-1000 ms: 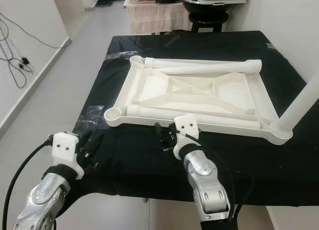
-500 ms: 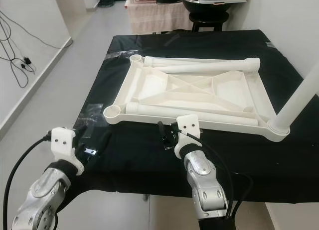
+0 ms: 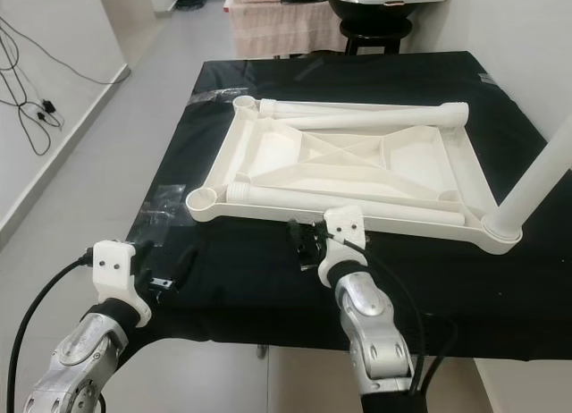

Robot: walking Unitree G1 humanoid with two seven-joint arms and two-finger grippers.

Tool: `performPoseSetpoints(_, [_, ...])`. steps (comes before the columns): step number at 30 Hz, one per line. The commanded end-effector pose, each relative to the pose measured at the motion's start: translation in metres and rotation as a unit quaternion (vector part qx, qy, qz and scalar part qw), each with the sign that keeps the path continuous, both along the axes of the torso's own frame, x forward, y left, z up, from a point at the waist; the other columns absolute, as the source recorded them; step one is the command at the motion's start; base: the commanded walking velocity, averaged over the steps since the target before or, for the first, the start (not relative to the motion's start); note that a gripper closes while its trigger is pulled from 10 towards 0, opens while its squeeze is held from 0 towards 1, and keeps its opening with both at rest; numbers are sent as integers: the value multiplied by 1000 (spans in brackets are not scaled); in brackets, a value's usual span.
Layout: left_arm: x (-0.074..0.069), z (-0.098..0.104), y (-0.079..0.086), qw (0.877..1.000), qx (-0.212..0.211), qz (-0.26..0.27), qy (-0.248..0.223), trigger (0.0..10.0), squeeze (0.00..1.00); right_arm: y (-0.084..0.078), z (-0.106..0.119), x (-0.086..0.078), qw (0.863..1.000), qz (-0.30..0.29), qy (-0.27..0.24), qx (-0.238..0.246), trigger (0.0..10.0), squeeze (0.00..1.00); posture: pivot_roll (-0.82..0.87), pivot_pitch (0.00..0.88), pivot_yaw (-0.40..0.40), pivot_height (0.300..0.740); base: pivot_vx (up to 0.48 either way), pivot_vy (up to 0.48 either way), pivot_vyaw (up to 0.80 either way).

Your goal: Building children table

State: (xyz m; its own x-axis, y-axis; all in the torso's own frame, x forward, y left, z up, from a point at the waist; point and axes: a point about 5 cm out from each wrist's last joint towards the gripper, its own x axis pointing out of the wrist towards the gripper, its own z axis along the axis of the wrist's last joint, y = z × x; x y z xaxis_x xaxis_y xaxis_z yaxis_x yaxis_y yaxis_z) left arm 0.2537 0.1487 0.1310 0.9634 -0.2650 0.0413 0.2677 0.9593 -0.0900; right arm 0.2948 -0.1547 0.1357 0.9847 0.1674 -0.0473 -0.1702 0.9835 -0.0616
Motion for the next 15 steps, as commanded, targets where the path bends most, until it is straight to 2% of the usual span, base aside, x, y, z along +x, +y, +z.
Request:
performPoseSetpoints(1, [0, -5, 1, 1000, -1, -1, 14, 10000, 0, 3, 2, -2, 1000, 13, -11, 5, 10000, 0, -81, 98, 50, 740, 0, 0, 0])
performPoseSetpoints(5, [0, -5, 1, 1000, -2, -3, 14, 10000, 0, 7, 1, -1, 1000, 28, -5, 2, 10000, 0, -80, 96, 50, 740, 194, 0, 0])
performPoseSetpoints(9, [0, -6, 1, 1000, -1, -5, 15, 10000, 0, 9, 1, -1, 999, 36, -10, 7, 10000, 0, -80, 93, 51, 740, 304, 0, -413])
performPoseSetpoints(15, [0, -6, 0, 1000, 1, -10, 15, 10000, 0, 9, -2, -1, 999, 43, 1, 18, 10000, 0, -78, 87, 52, 740, 324, 0, 0])
